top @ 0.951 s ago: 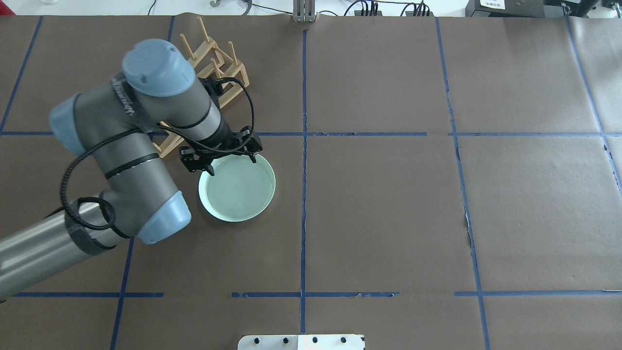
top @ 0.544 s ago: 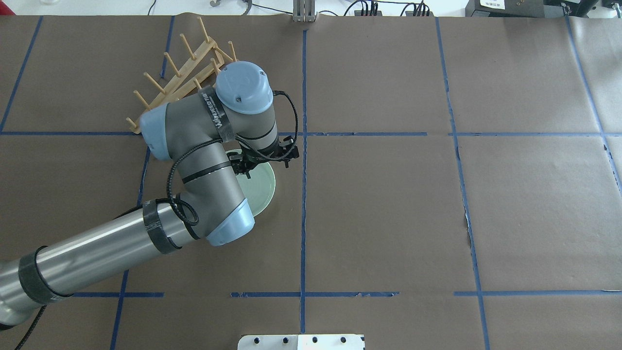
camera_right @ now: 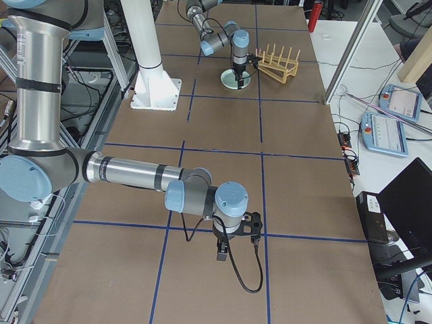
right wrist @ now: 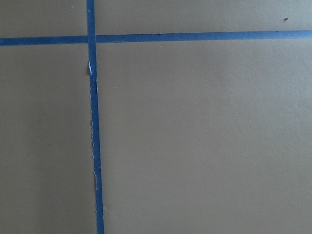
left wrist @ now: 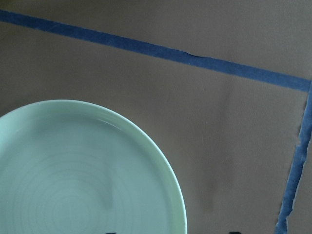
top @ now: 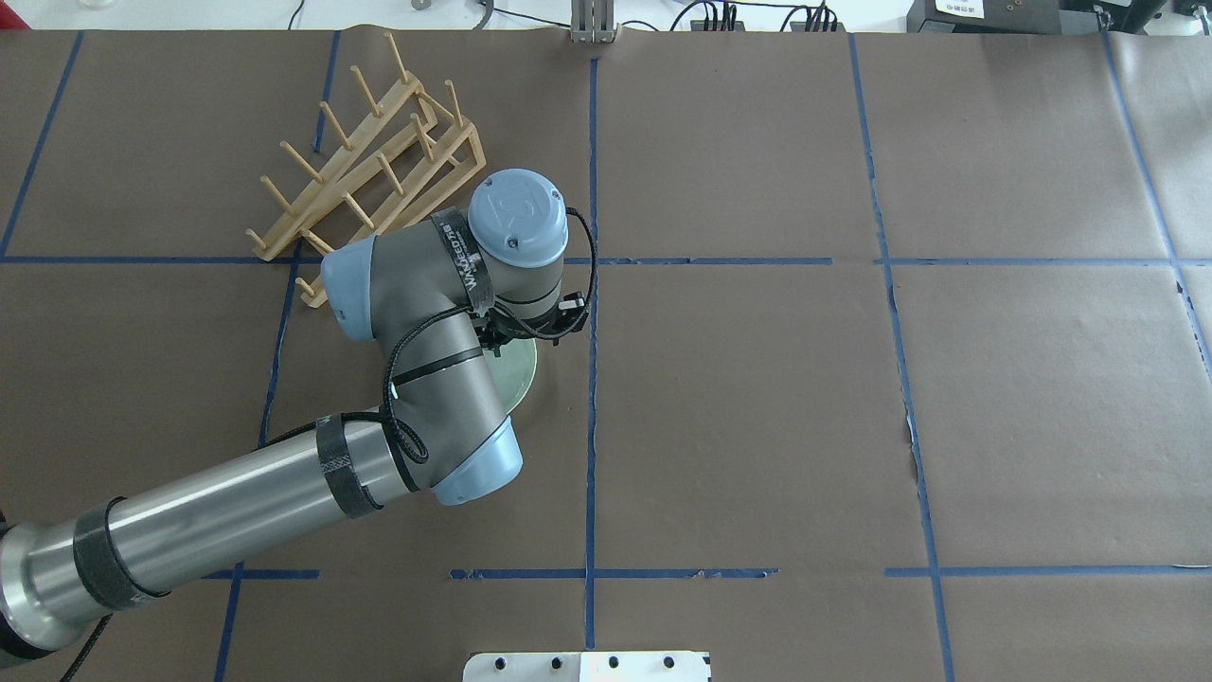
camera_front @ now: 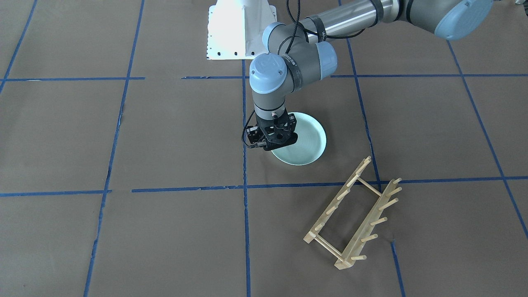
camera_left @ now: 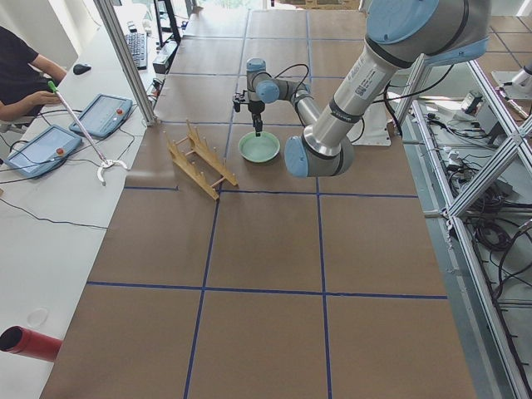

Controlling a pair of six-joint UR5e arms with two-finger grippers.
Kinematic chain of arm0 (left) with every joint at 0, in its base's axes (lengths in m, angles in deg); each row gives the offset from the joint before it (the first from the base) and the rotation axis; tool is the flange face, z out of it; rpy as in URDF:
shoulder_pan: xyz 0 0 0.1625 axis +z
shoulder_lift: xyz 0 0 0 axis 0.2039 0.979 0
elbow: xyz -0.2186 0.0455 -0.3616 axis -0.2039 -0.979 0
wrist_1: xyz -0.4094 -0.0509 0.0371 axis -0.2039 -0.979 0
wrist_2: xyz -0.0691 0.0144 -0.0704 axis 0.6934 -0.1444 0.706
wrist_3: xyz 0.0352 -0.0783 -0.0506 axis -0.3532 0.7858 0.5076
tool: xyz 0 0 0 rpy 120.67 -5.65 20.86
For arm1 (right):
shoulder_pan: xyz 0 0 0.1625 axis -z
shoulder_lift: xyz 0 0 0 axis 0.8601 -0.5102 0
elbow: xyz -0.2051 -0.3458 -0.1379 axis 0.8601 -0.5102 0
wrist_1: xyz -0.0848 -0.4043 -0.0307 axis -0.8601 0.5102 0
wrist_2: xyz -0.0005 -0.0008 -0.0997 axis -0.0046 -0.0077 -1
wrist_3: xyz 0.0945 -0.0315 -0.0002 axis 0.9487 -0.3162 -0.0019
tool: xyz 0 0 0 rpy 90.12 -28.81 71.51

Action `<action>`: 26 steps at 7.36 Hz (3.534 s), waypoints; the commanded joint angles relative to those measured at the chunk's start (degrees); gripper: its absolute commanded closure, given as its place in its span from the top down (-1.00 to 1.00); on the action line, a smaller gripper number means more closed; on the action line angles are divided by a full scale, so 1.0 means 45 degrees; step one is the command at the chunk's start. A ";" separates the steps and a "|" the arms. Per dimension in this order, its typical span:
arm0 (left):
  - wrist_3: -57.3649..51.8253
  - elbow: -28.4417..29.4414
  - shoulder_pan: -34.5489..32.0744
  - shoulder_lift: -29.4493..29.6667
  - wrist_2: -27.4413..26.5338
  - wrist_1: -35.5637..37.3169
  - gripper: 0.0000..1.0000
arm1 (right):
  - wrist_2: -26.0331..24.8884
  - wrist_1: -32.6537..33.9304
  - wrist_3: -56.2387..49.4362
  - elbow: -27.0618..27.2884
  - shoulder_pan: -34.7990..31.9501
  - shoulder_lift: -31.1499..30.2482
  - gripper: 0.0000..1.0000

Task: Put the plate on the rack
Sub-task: 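Lower the left gripper and close it on the plate's edge, then lift the plate with the left gripper toward the rack's far side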

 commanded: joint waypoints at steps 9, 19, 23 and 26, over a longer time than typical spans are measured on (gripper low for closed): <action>-0.0021 -0.0154 0.0303 -0.0125 0.0007 -0.0001 -1.00 | 0.0000 0.0000 0.0000 0.0001 0.0001 0.0000 1.00; 0.7759 -0.4360 -0.5497 -0.3831 0.0790 -1.2790 -1.00 | 0.0000 0.0000 0.0000 0.0001 0.0001 0.0000 1.00; 0.8818 -0.2170 -0.5928 -0.3952 -0.2286 -1.7257 -1.00 | 0.0000 0.0000 0.0000 -0.0019 0.0001 0.0000 1.00; 0.8943 -0.1036 -0.5909 -0.3797 -0.3364 -1.7638 -1.00 | 0.0000 0.0000 0.0000 -0.0019 0.0001 0.0000 1.00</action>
